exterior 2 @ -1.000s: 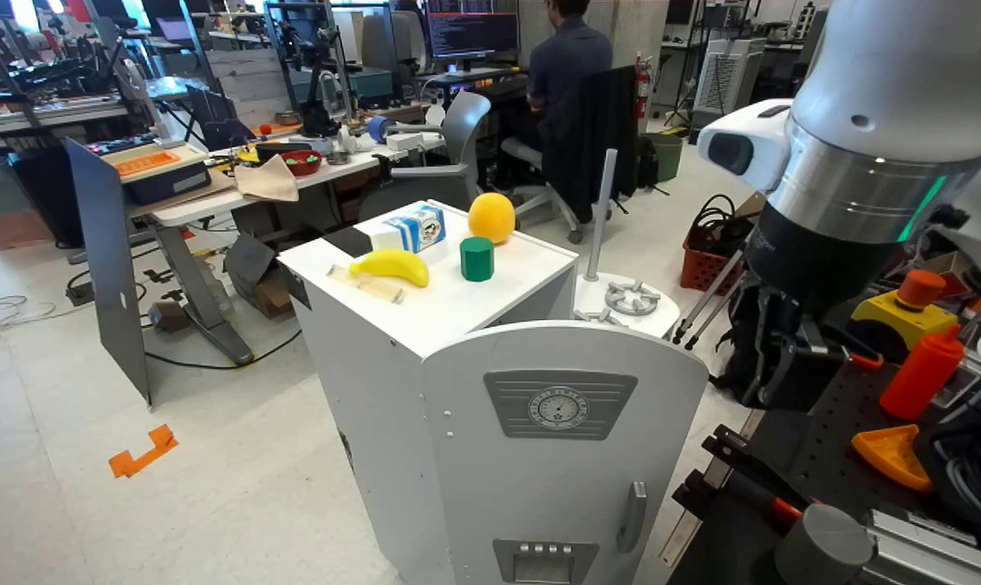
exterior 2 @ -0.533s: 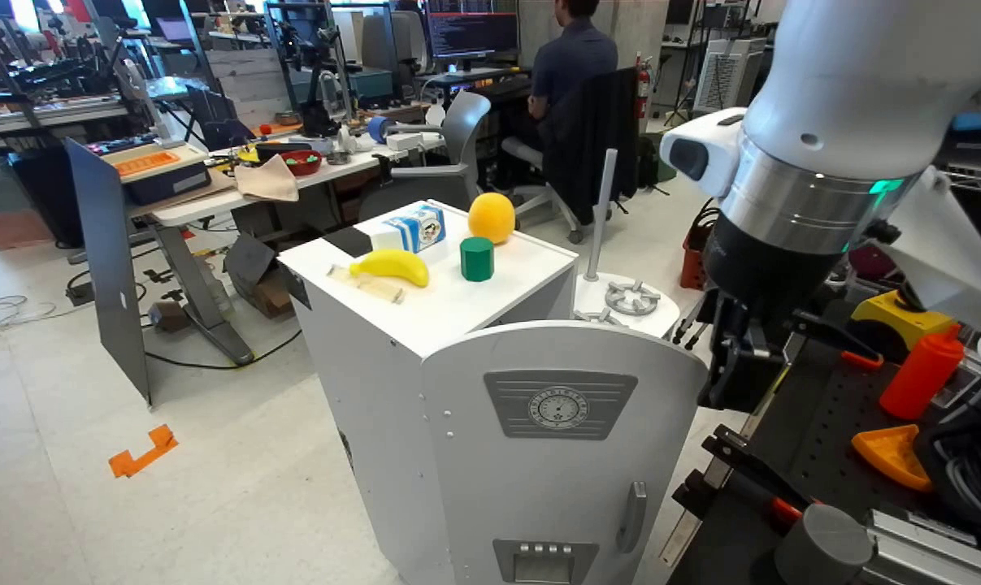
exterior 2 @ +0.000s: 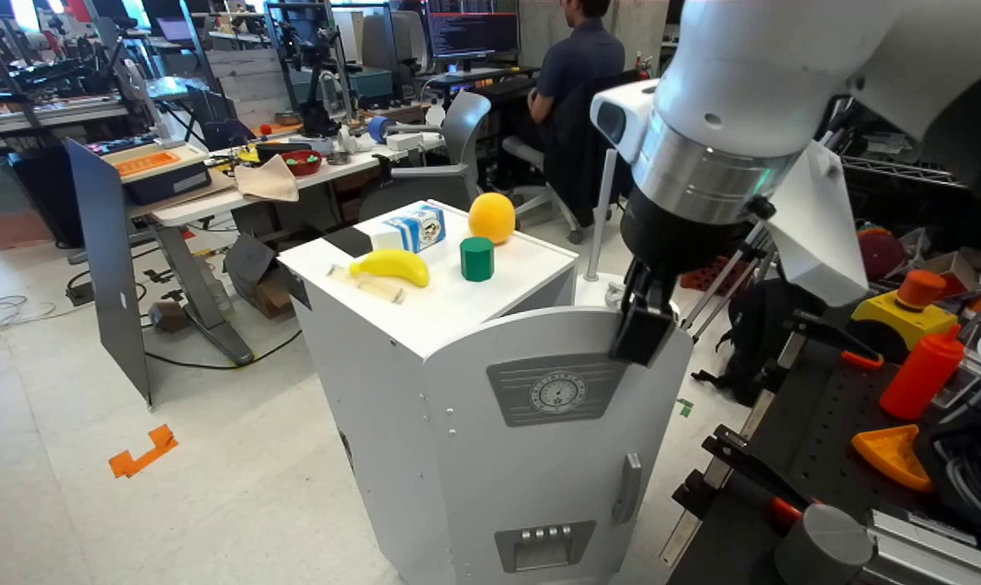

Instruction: Close the cabinet door

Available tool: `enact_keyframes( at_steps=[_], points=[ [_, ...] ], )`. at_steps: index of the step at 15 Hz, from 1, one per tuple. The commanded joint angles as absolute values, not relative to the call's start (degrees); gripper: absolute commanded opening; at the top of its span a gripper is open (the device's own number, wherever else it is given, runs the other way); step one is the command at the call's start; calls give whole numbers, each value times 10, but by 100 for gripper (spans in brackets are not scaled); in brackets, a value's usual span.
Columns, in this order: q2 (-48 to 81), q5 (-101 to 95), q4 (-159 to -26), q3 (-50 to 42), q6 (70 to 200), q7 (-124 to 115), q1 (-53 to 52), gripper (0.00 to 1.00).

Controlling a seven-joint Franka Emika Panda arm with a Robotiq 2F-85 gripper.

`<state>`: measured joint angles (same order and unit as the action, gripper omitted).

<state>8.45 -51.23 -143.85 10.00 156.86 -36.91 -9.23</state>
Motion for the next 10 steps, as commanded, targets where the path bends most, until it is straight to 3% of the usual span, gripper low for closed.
enact_keyframes(
  at_steps=[1,10],
  points=[
    [41,-625,-1414,63,1551,-460,-92,100],
    [-112,-932,-1507,67,1436,-660,-96,100]
  ],
)
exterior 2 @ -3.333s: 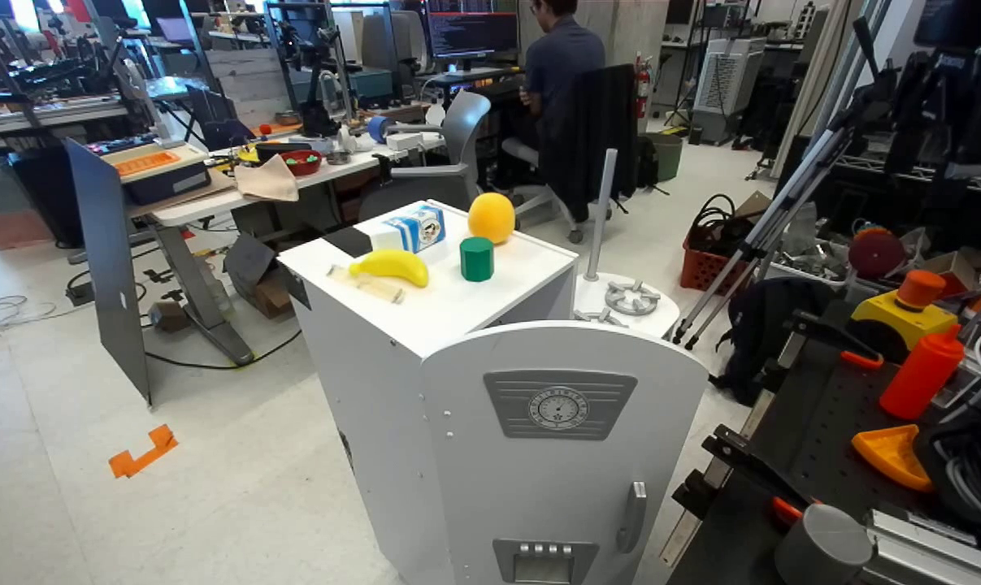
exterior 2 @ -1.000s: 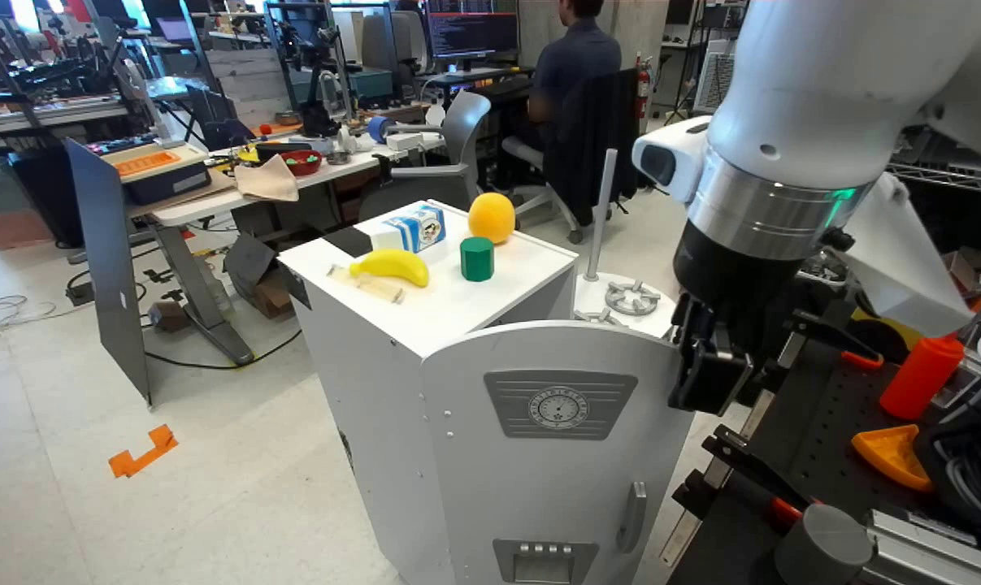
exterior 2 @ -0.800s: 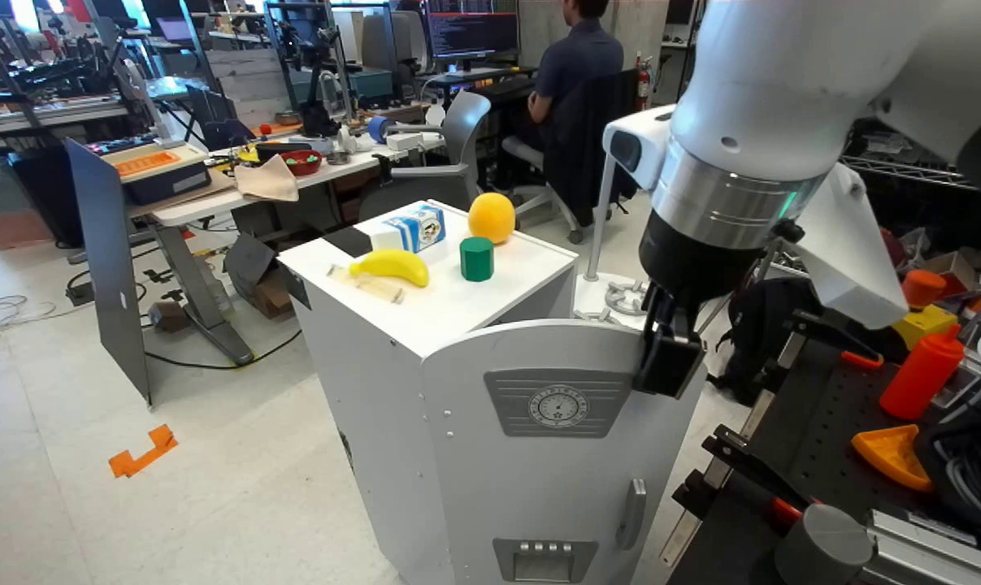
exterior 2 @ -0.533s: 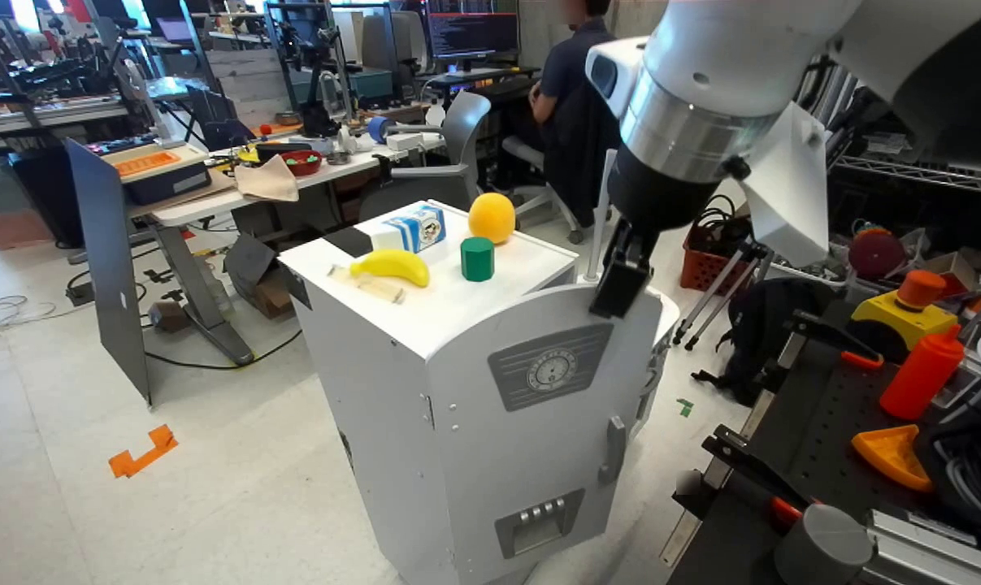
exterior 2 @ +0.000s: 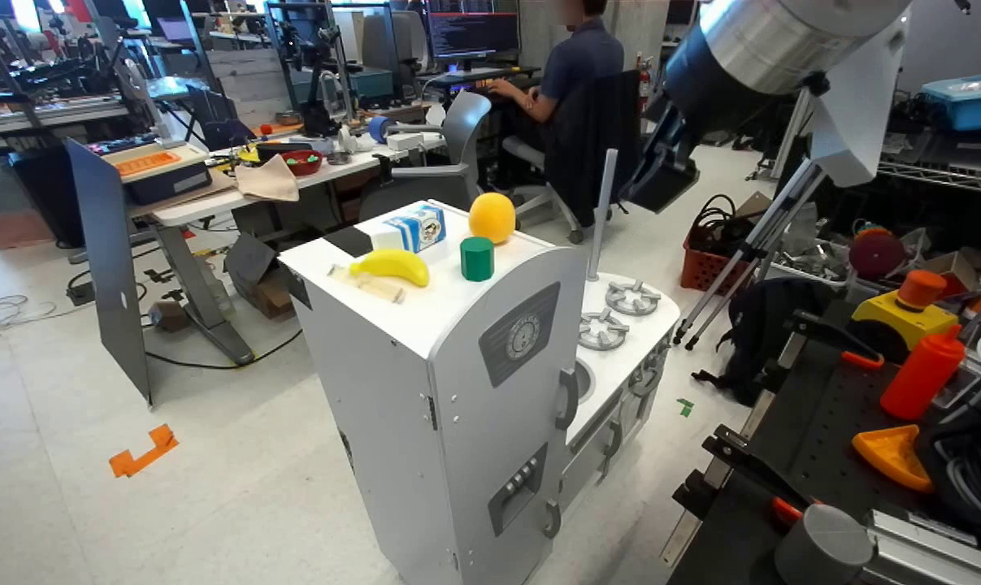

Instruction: Close the cabinet door

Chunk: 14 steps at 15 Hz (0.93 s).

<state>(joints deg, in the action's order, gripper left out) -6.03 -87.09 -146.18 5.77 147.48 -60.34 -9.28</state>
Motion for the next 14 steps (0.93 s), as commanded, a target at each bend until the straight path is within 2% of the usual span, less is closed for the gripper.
enact_keyframes(
  at_steps=[1,8,14],
  points=[
    [-125,-949,-1520,70,1424,-677,-96,100],
    [-231,-1003,-1604,60,1393,-740,-96,100],
    [-222,-984,-1583,40,1397,-726,-100,100]
  ],
)
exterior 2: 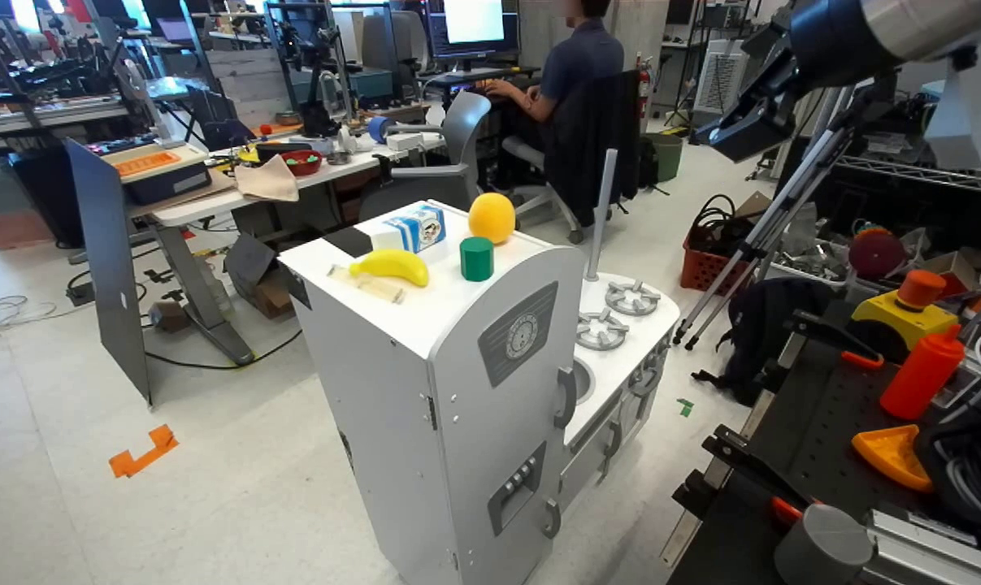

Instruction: Close the cabinet door

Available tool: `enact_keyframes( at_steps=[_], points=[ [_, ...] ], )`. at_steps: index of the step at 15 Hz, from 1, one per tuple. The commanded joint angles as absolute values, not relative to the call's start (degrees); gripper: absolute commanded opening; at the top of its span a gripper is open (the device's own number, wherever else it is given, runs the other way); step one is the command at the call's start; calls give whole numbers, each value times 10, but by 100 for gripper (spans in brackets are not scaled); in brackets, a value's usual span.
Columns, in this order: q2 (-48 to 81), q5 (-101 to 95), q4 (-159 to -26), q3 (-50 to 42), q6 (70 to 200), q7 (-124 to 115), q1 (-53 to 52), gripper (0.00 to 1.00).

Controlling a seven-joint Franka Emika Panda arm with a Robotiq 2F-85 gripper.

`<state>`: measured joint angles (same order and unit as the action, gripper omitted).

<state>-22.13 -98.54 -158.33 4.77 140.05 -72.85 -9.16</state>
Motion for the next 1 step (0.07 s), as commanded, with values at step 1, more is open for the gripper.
enact_keyframes(
  at_steps=[1],
  points=[
    [-222,-984,-1583,39,1397,-726,-100,100]
  ],
)
